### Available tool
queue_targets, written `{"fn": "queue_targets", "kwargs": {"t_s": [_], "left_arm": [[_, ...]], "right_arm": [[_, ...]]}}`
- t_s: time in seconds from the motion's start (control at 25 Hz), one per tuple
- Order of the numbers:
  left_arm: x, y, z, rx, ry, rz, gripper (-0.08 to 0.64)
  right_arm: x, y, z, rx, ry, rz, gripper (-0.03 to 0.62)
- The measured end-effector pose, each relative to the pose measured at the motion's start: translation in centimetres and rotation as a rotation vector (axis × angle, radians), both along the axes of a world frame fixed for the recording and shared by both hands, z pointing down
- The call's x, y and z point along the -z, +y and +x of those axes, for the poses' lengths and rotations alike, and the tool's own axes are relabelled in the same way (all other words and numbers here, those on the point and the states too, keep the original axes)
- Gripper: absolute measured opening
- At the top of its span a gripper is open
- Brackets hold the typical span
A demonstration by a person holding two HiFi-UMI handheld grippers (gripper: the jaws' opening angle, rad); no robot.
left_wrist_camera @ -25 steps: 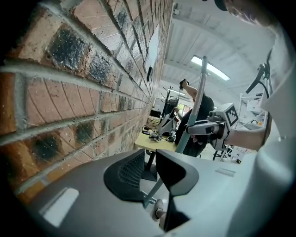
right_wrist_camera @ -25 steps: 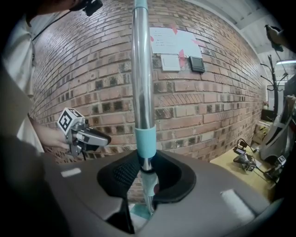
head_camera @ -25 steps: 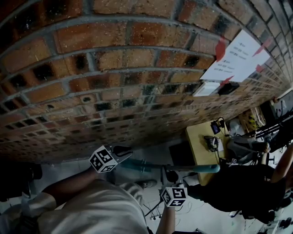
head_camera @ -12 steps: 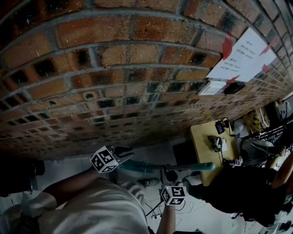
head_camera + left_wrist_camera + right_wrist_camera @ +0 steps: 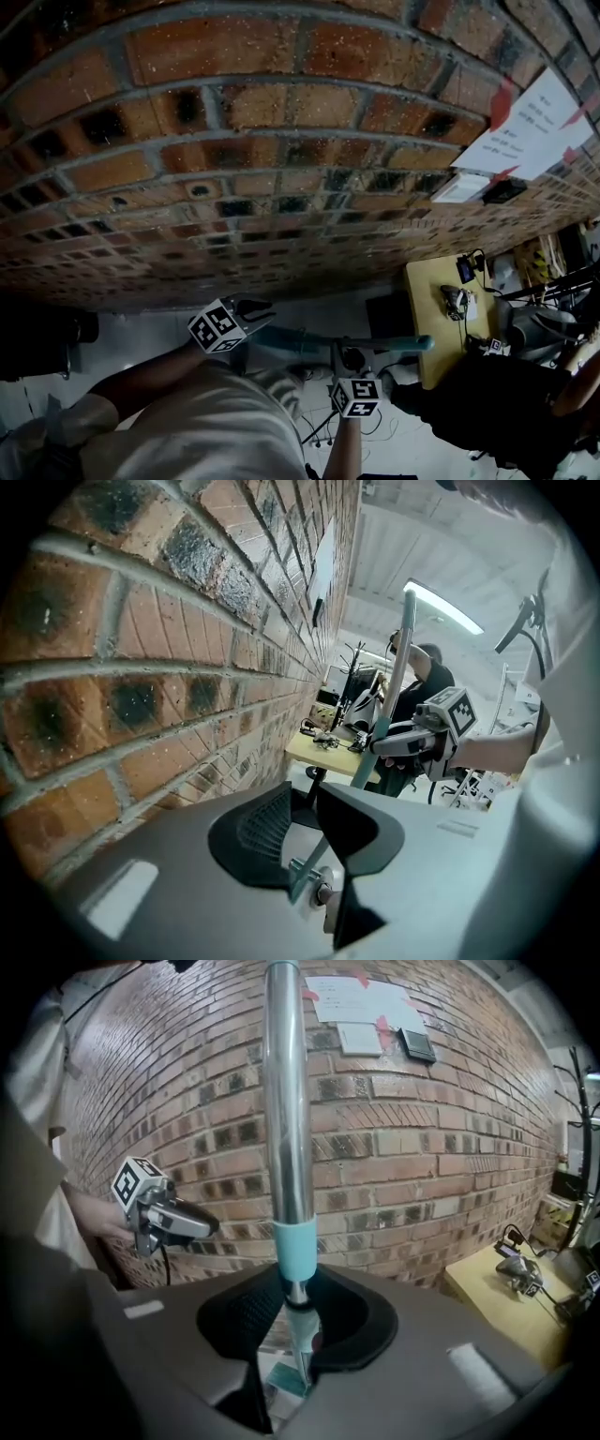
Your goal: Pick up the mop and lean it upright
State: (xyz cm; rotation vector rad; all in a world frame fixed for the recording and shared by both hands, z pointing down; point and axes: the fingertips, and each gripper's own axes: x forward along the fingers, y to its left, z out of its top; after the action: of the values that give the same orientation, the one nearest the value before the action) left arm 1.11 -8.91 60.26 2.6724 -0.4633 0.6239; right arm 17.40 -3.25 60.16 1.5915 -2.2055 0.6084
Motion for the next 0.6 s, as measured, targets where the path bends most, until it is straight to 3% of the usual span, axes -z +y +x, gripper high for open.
{"fn": "queue_targets", "kwargs": {"t_s": [0.6], "left_arm": [[-2.6,0.7,-2.3,0.032,-0.056,-0.017,0.109]], "right_arm": [[-5.8,-2.0,-1.8,0.111,0.053,-0.055,0.103]]}}
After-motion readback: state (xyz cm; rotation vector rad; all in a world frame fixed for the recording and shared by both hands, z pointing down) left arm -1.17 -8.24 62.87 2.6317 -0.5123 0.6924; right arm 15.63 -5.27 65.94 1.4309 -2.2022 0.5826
